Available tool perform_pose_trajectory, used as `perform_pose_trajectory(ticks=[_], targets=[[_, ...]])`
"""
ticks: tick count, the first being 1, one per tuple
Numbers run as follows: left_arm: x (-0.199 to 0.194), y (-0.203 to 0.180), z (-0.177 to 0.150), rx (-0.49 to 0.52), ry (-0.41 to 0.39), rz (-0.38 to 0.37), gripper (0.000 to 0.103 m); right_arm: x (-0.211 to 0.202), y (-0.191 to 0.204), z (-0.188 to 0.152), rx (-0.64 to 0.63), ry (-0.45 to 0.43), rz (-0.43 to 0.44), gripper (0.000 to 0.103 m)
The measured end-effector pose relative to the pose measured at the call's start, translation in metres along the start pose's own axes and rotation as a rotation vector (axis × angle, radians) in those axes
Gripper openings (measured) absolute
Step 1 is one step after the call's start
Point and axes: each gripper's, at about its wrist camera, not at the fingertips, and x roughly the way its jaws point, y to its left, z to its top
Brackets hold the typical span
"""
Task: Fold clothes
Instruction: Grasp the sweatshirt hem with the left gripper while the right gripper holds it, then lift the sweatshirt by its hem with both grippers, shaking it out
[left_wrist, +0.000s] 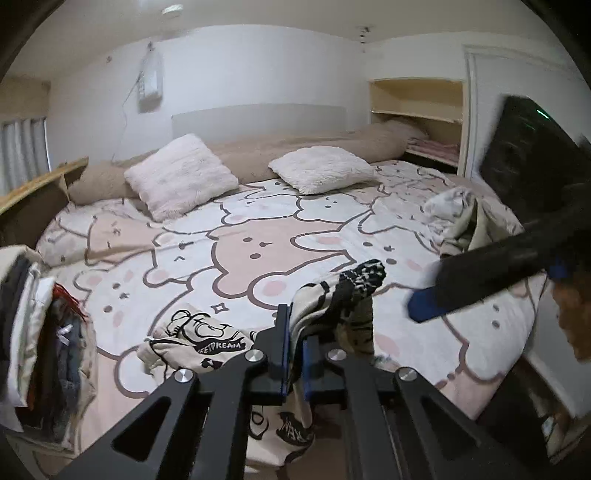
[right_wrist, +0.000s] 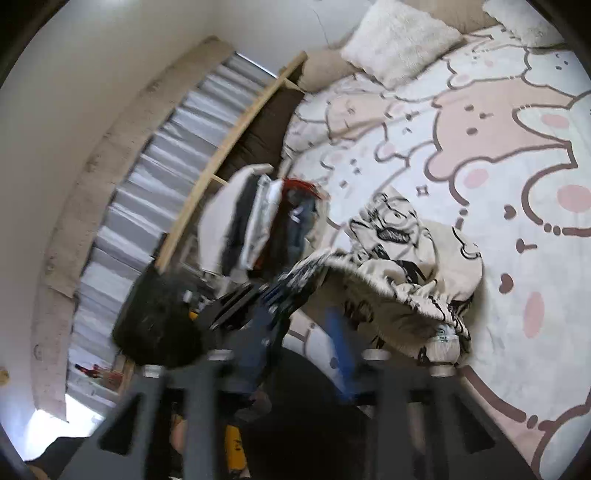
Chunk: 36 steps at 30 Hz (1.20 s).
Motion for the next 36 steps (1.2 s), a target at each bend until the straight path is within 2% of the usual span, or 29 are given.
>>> perform_pose_trajectory(ticks=[3, 5, 7, 9, 11, 13, 15, 19, 23, 27, 31, 34, 36], targets=[[0.004, 0.001, 0.004, -0.035, 0.002, -0.029, 0.004, -0.012, 0.0, -0.001, -0.014, -0.035, -0.001, 0.055], [0.005, 0.003, 0.008, -0.063, -0.003, -0.045, 0.004, -0.024, -0.006, -0.004, -0.017, -0.086, -0.047, 0.055], [0.001, 0.008, 0.014, -0.09, -0.014, -0.056, 0.004, -0.036, -0.011, -0.01, -0.053, -0.16, -0.164, 0.057], [-0.004, 0.016, 0.023, -0.12, -0.034, -0.063, 0.004, -0.042, -0.019, -0.022, -0.103, -0.234, -0.317, 0.057], [-0.01, 0.025, 0.034, -0.15, -0.063, -0.063, 0.004, -0.038, -0.03, -0.037, -0.135, -0.265, -0.461, 0.057], [-0.019, 0.034, 0.045, -0.176, -0.099, -0.058, 0.004, -0.025, -0.04, -0.052, -0.152, -0.252, -0.539, 0.057], [-0.032, 0.041, 0.061, -0.182, -0.148, -0.036, 0.004, -0.006, -0.047, -0.066, -0.163, -0.216, -0.555, 0.057], [-0.06, 0.048, 0.091, -0.169, -0.235, -0.018, 0.004, 0.023, -0.041, -0.076, -0.174, -0.212, -0.492, 0.057], [-0.085, 0.049, 0.118, -0.148, -0.303, -0.001, 0.004, 0.028, -0.016, -0.066, -0.178, -0.32, -0.313, 0.057], [-0.1, 0.051, 0.132, -0.155, -0.335, 0.001, 0.004, 0.039, 0.014, -0.056, -0.195, -0.381, -0.139, 0.057], [-0.111, 0.05, 0.136, -0.181, -0.353, -0.04, 0.004, 0.048, 0.029, -0.054, -0.163, -0.437, -0.107, 0.057], [-0.119, 0.048, 0.134, -0.173, -0.366, -0.055, 0.004, 0.041, 0.019, -0.052, -0.041, -0.488, -0.062, 0.057], [-0.123, 0.047, 0.133, -0.168, -0.37, -0.063, 0.004, 0.034, 0.014, -0.051, 0.0, -0.509, -0.025, 0.046]])
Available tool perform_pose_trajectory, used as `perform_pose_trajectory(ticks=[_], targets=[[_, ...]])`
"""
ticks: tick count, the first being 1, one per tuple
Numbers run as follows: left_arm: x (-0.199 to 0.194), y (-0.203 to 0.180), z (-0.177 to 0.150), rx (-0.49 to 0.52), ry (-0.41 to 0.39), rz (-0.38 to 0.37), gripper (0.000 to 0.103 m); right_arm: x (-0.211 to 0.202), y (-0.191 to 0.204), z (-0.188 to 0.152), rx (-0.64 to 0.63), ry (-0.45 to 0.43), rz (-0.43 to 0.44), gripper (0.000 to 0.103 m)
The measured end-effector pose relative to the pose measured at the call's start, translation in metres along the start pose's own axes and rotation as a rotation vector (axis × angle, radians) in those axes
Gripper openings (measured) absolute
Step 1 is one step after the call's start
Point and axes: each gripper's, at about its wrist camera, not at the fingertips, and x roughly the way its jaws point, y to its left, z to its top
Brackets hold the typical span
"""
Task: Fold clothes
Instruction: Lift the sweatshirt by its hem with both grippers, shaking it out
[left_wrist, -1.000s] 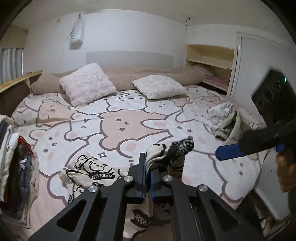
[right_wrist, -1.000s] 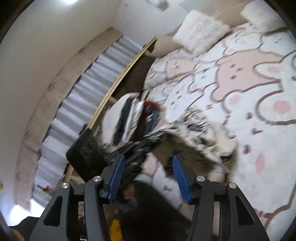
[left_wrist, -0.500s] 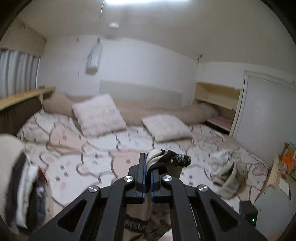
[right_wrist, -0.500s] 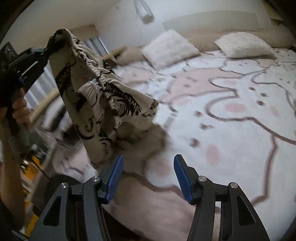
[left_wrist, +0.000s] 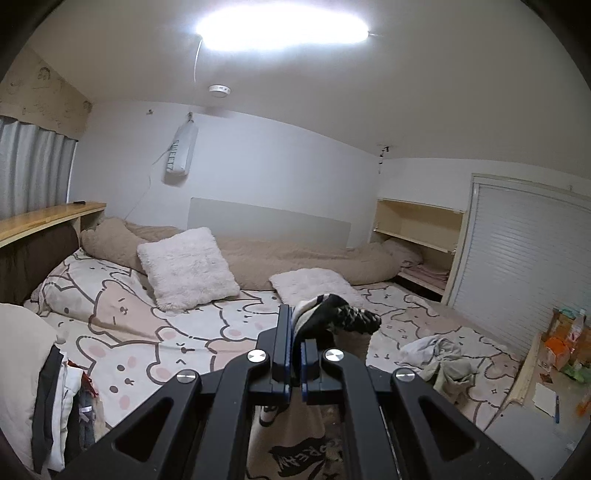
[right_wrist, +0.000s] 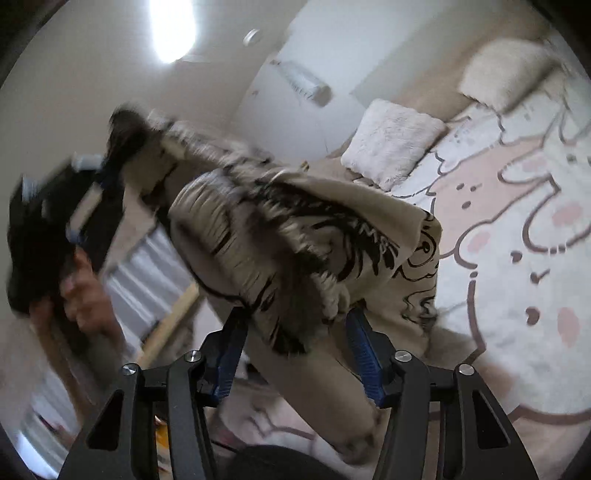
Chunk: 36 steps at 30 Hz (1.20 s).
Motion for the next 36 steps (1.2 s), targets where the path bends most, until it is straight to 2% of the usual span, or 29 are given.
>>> perform_pose_trajectory(ticks=[7, 15, 18, 20, 23, 26, 30, 33, 36], targets=[[-0.017, 0.005, 0.002, -0.017, -0.031, -0.029, 0.004, -0.019, 0.005, 0.017, 0.032, -0.034, 0.039, 0.045], [-0.032, 0.006, 0.006, -0.013, -0.047, -0.027, 0.004, -0.011, 0.002, 0.016, 0.214, 0.03, 0.204, 0.046], [-0.037, 0.005, 0.007, -0.008, -0.055, -0.033, 0.004, 0.008, 0.01, 0.014, 0.155, 0.1, 0.078, 0.044], [-0.041, 0.006, 0.009, 0.006, -0.06, -0.013, 0.004, 0.02, 0.014, 0.013, 0.084, 0.151, -0.023, 0.013], [-0.046, 0.013, 0.012, 0.034, -0.067, 0.047, 0.004, 0.021, 0.022, 0.027, -0.076, 0.164, -0.17, 0.01], [-0.046, 0.025, 0.019, 0.067, -0.075, 0.118, 0.004, -0.003, 0.056, 0.075, -0.373, 0.056, -0.368, 0.01], [-0.041, 0.034, 0.033, 0.09, -0.098, 0.141, 0.004, -0.033, 0.119, 0.139, -0.658, -0.091, -0.526, 0.01], [-0.038, 0.031, 0.039, 0.128, -0.122, 0.155, 0.004, -0.044, 0.168, 0.16, -0.878, -0.184, -0.635, 0.009], [-0.033, 0.03, 0.043, 0.151, -0.13, 0.155, 0.004, -0.046, 0.19, 0.166, -1.006, -0.192, -0.714, 0.009]])
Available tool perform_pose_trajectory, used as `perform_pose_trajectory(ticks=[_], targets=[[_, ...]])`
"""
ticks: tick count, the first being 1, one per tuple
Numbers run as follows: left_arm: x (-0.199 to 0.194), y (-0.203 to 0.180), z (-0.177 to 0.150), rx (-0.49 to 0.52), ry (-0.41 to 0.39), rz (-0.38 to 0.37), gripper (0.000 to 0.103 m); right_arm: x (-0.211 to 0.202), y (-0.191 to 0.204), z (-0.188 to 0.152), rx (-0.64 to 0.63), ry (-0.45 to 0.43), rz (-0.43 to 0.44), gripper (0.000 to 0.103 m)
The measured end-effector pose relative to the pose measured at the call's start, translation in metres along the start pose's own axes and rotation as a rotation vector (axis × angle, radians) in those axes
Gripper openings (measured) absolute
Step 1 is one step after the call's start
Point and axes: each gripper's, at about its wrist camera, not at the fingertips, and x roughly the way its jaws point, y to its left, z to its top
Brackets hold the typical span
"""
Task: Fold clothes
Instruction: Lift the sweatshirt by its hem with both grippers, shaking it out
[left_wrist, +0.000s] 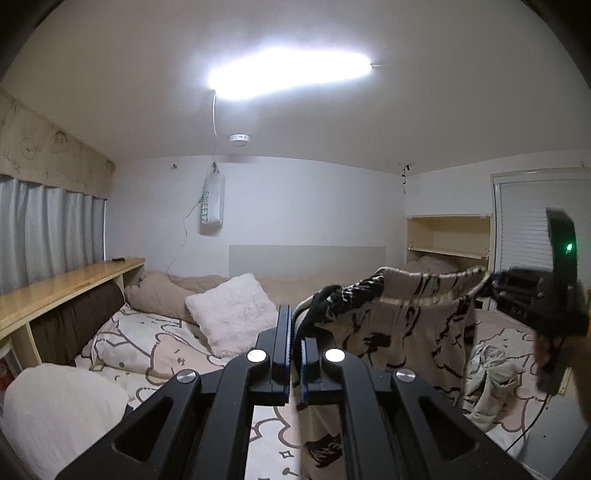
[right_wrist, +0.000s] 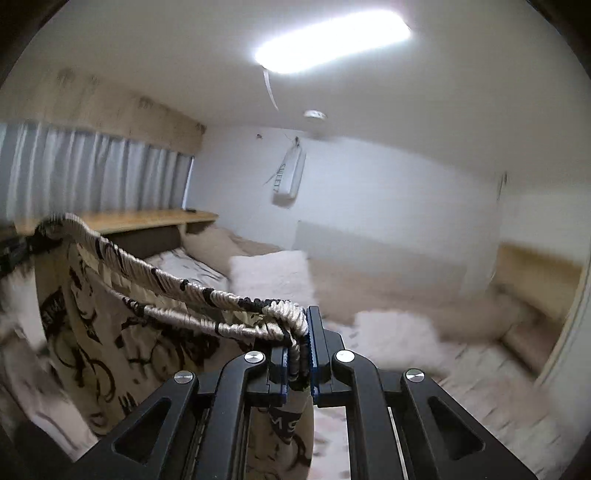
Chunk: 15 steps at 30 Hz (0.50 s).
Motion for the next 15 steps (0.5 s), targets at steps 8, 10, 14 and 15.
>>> perform_pose_trajectory(ticks=[8, 10, 14, 15], targets=[[0.01, -0.006, -0.005, 0.056, 0.006, -0.018, 0.007, -0.023, -0.014, -0.004, -0.058, -0.003, -0.001, 0.009], [0.023, -0.005, -0.008, 0.042, 0.044, -0.03, 0.007, -0.004, -0.016, -0.01, -0.058, 0.073, -0.019, 0.009], [0.078, 0.005, -0.015, -0.006, 0.16, -0.027, 0.007, 0.049, -0.022, -0.018, 0.0, 0.205, 0.032, 0.009], [0.092, 0.008, -0.015, -0.016, 0.181, -0.014, 0.007, 0.061, -0.023, -0.017, 0.009, 0.222, 0.035, 0.009]])
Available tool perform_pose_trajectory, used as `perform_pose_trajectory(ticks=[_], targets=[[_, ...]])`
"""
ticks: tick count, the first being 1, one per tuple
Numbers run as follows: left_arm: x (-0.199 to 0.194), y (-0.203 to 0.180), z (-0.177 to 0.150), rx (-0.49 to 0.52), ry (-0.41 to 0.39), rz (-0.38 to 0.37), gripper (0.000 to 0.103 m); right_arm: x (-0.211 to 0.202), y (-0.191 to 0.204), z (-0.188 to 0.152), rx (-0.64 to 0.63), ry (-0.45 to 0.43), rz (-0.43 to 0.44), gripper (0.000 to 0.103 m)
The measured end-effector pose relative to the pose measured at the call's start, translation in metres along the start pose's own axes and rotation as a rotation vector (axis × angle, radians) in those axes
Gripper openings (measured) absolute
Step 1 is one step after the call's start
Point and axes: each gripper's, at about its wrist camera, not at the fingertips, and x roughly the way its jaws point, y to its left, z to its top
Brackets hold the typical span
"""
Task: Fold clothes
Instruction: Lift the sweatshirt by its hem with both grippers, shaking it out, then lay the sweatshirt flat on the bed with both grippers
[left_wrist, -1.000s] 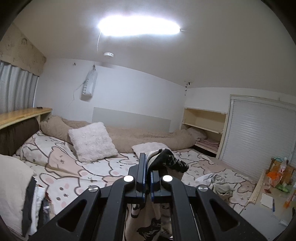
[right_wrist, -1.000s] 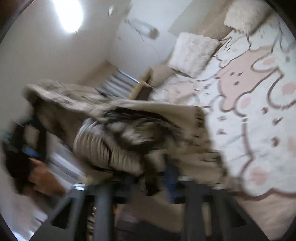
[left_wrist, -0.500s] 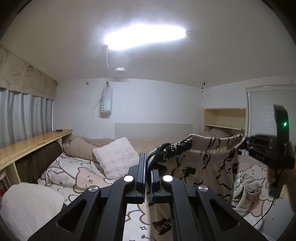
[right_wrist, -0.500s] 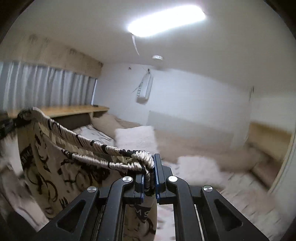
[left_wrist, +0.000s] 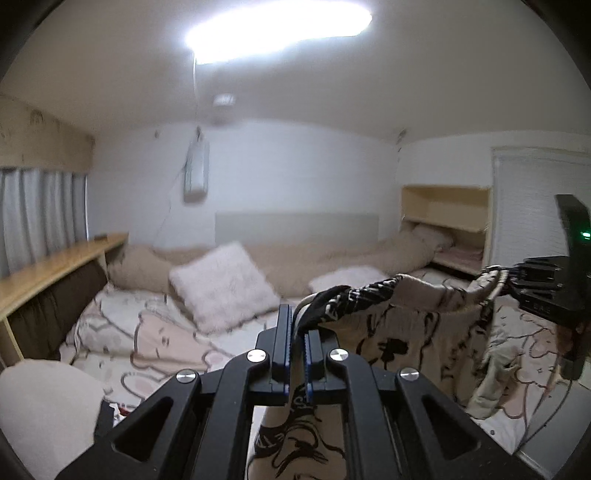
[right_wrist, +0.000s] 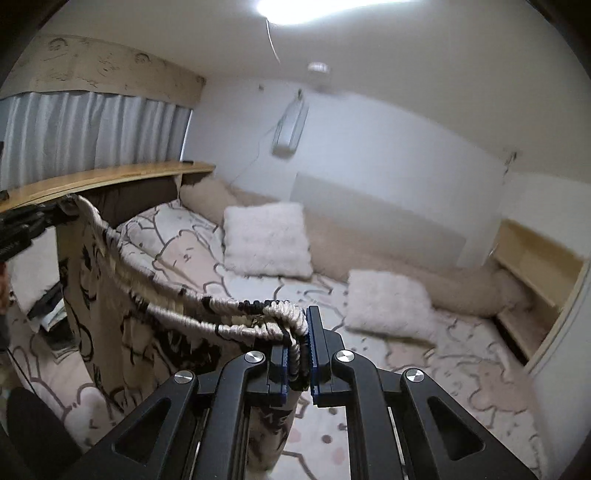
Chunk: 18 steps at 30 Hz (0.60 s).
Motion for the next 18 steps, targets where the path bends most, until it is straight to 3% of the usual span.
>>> perform_pose_trajectory(ticks=[2, 6, 9, 11, 15, 18], targets=[[0.025, 0.006, 0.009, -0.022, 0.011, 0.02, 0.007, 0.018, -0.003, 0.011, 0.006, 0.005, -0.024, 0.009], [0.05, 0.007, 0.038, -0.013, -0.04, 0.067, 0.007, 0.049, -0.01, 0.034, 0.017, -0.001, -0.073, 0.009], [0.036, -0.001, 0.06, 0.03, -0.121, 0.065, 0.007, 0.034, -0.015, 0.055, 0.015, -0.095, -0.112, 0.009], [0.024, -0.007, 0.058, 0.085, -0.136, 0.055, 0.007, 0.019, -0.015, 0.053, -0.006, -0.132, -0.112, 0.009], [0.009, -0.011, 0.006, 0.165, -0.04, -0.004, 0.007, 0.004, 0.006, 0.007, -0.109, -0.112, -0.058, 0.009], [0.007, -0.013, -0.067, 0.151, 0.116, -0.068, 0.007, 0.015, 0.031, -0.066, -0.147, 0.032, 0.053, 0.009]])
